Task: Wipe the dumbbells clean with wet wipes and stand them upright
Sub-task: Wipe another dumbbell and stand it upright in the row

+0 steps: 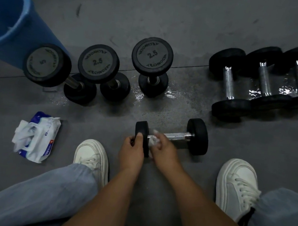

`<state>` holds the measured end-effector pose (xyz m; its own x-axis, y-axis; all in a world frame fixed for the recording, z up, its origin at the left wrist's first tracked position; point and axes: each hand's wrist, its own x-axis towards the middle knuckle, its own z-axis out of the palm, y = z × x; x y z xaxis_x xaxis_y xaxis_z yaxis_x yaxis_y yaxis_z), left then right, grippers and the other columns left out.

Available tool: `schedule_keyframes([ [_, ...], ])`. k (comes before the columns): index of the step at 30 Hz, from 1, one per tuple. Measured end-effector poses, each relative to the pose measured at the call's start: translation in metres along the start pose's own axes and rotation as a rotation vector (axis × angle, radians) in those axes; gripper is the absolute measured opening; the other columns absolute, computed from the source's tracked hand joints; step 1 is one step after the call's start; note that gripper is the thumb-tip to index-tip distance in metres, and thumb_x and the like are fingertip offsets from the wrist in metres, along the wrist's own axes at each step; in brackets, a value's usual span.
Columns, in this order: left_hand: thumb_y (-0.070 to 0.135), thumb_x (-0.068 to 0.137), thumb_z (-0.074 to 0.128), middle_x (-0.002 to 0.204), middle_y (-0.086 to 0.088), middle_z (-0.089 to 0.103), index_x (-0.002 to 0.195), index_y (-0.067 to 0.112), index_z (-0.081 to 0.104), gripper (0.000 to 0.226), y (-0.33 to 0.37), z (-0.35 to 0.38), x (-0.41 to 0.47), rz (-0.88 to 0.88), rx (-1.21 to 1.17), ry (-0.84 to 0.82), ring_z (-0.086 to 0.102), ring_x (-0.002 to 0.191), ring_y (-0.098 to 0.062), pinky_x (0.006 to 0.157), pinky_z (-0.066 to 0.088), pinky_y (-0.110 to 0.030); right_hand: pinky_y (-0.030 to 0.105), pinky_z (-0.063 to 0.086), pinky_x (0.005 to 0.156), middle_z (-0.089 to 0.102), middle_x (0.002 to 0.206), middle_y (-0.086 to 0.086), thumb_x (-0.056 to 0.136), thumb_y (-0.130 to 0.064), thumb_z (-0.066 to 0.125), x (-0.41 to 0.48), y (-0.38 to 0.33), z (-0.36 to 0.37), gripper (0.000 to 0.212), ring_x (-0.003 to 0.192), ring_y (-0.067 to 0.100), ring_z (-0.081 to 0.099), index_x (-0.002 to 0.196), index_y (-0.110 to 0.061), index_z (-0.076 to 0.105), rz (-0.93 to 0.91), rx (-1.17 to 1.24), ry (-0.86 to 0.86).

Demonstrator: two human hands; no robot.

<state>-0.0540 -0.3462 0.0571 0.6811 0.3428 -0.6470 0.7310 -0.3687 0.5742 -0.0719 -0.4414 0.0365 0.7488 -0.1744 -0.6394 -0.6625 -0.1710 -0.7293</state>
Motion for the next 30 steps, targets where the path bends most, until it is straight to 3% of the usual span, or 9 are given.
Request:
schedule_keyframes([
  [2,0.054,0.098,0.044,0.103,-0.007,0.067,0.104,0.014,0.062,0.044,0.0,-0.001,0.002,-0.015,0.019,0.003,0.062,0.098,-0.026,0.085,0.044,-0.033,0.036,0.054,0.076,0.064,0.089,0.001,0.091,-0.013,0.055,0.005,-0.001,-0.006,0.027,0.079,0.019,0.062,0.117,-0.018,0.061,0.002,0.055,0.246],
  [4,0.058,0.098,0.042,0.099,-0.008,0.066,0.097,0.013,0.062,0.049,0.001,-0.001,0.003,-0.032,0.033,-0.001,0.061,0.095,-0.027,0.082,0.043,-0.033,0.034,0.052,0.08,0.066,0.1,0.007,0.091,-0.014,0.053,0.006,0.0,-0.012,0.035,0.091,0.027,0.064,0.125,-0.02,0.054,0.086,-0.023,0.384],
  [8,0.056,0.098,0.041,0.1,-0.007,0.064,0.099,0.012,0.061,0.048,0.002,-0.001,0.002,-0.039,0.056,-0.001,0.059,0.093,-0.026,0.079,0.041,-0.033,0.022,0.051,0.074,0.067,0.1,0.003,0.093,-0.017,0.055,-0.001,-0.001,-0.006,0.032,0.086,0.019,0.065,0.125,-0.024,0.06,0.03,-0.061,0.059],
  [12,0.053,0.099,0.042,0.104,-0.007,0.064,0.104,0.012,0.062,0.045,-0.001,-0.001,0.002,-0.036,0.051,-0.002,0.059,0.095,-0.025,0.08,0.04,-0.033,0.04,0.056,0.082,0.069,0.11,0.008,0.093,-0.026,0.046,0.007,0.005,-0.014,0.029,0.095,0.028,0.067,0.112,-0.031,0.066,0.049,0.054,0.437],
  [17,0.052,0.097,0.046,0.107,-0.006,0.067,0.11,0.016,0.063,0.042,-0.003,-0.001,0.004,-0.044,0.021,-0.016,0.062,0.098,-0.024,0.09,0.048,-0.037,0.013,0.046,0.065,0.067,0.102,0.003,0.093,-0.012,0.053,0.003,-0.011,-0.017,0.02,0.078,0.016,0.064,0.106,-0.015,0.068,-0.029,-0.069,0.261],
  [20,0.052,0.095,0.05,0.105,-0.006,0.068,0.108,0.016,0.064,0.04,-0.004,-0.002,0.008,-0.06,-0.008,-0.022,0.063,0.098,-0.024,0.094,0.05,-0.041,0.029,0.05,0.088,0.067,0.113,0.011,0.093,-0.011,0.051,0.014,-0.011,-0.028,0.027,0.1,0.027,0.064,0.116,-0.013,0.064,-0.016,-0.057,0.525],
  [24,0.048,0.095,0.049,0.102,-0.008,0.068,0.104,0.015,0.063,0.036,-0.004,0.0,0.006,-0.077,-0.016,-0.023,0.064,0.093,-0.024,0.091,0.051,-0.041,0.031,0.051,0.091,0.065,0.121,0.011,0.089,-0.001,0.048,0.004,-0.014,-0.001,0.041,0.101,0.029,0.064,0.122,-0.021,0.063,-0.081,-0.099,0.084],
  [28,0.052,0.096,0.048,0.104,-0.005,0.066,0.106,0.016,0.063,0.04,-0.005,0.0,0.004,-0.068,-0.007,-0.009,0.062,0.097,-0.023,0.092,0.049,-0.037,0.019,0.038,0.095,0.055,0.136,0.004,0.088,0.002,0.043,0.003,0.0,-0.014,0.051,0.117,0.023,0.056,0.132,-0.02,0.055,-0.076,-0.194,0.335],
  [30,0.053,0.097,0.047,0.104,-0.005,0.066,0.106,0.017,0.062,0.04,-0.005,0.0,0.002,-0.06,0.004,0.0,0.061,0.097,-0.023,0.089,0.047,-0.035,0.023,0.035,0.1,0.043,0.148,0.002,0.088,-0.001,0.045,0.002,0.006,-0.024,0.055,0.13,0.022,0.046,0.139,-0.022,0.048,-0.082,-0.405,0.264],
])
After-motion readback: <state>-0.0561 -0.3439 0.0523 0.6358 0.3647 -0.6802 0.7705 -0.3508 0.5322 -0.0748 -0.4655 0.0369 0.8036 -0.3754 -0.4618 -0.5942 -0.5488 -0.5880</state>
